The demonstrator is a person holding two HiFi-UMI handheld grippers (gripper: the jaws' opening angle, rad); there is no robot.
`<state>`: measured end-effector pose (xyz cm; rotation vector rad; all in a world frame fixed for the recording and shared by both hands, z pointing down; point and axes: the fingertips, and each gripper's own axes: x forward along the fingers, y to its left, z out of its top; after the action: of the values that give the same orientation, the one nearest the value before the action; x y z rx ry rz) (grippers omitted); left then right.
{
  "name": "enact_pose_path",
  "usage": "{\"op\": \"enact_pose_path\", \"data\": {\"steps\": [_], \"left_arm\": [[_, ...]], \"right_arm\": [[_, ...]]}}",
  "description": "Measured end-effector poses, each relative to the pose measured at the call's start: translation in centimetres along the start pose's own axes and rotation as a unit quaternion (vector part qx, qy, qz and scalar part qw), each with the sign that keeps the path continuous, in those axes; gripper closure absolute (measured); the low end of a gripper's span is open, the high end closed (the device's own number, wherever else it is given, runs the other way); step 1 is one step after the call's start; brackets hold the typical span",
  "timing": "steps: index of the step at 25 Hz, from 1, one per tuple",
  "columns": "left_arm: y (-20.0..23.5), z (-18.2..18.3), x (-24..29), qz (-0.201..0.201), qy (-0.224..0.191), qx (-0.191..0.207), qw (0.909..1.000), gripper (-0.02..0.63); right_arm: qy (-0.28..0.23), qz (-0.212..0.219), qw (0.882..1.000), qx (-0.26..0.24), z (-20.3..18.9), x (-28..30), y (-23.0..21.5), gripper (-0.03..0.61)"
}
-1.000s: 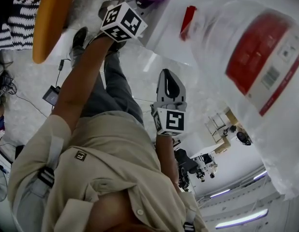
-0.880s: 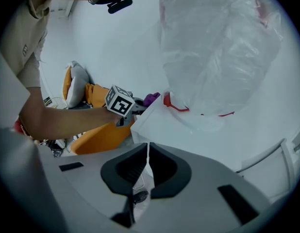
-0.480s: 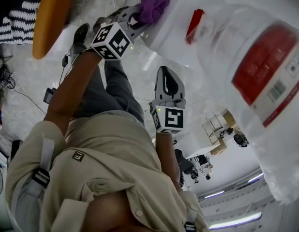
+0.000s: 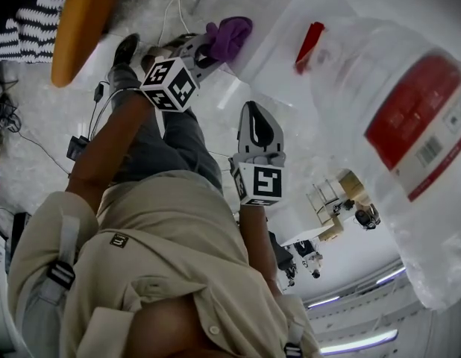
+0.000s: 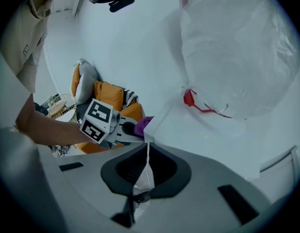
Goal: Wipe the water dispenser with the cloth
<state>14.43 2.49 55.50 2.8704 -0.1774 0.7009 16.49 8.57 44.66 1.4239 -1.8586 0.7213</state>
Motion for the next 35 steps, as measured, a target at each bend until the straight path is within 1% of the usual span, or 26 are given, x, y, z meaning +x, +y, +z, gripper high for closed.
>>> {"op": "enact_pose_path", "data": {"steps": [5, 13, 15, 20, 23, 26, 31, 33, 35], "left_arm": [[3.3, 0.6, 1.6, 0.034, 0.010, 0.024, 0.9991, 0.557], [10.8, 3.6, 4.4, 0.112, -0.004, 0.016, 0.9936, 0.557], [11.5, 3.9, 4.6, 0.118, -0.007, 0.012, 0.9929, 0.557], [11.6, 3.8, 4.6, 0.121, -0.007, 0.008, 0.9925, 0.557], [11.0, 3.7, 4.5, 0.116, -0.005, 0.012, 0.9932, 0.557], [9.3, 2.9, 4.2, 0.097, -0.006, 0.016, 0.9952, 0.557], [4.2, -0.1, 2.7, 0.030, -0.013, 0.023, 0.9992, 0.558], [2.1, -1.6, 2.0, 0.003, -0.009, 0.024, 0.9997, 0.558], [0.4, -2.8, 1.6, -0.014, -0.003, 0.022, 0.9997, 0.558]], "right_arm": [[0.005, -0.009, 1.000, 0.011, -1.0, -0.6, -0.3, 0.551], [0.011, -0.026, 0.999, 0.029, -2.9, -1.8, -1.4, 0.551], [0.012, -0.027, 0.999, 0.033, -3.3, -1.9, -1.5, 0.551], [0.014, -0.027, 0.999, 0.037, -4.0, -2.1, -1.8, 0.551], [0.013, -0.023, 0.999, 0.037, -4.2, -1.9, -1.8, 0.551], [0.016, -0.016, 0.999, 0.035, -4.4, -1.5, -1.4, 0.551], [0.025, -0.004, 0.999, 0.028, -4.8, -0.4, -0.4, 0.551], [0.027, 0.001, 0.999, 0.025, -4.7, -0.1, 0.0, 0.551], [0.027, 0.004, 0.999, 0.022, -4.5, 0.2, 0.4, 0.551]]}}
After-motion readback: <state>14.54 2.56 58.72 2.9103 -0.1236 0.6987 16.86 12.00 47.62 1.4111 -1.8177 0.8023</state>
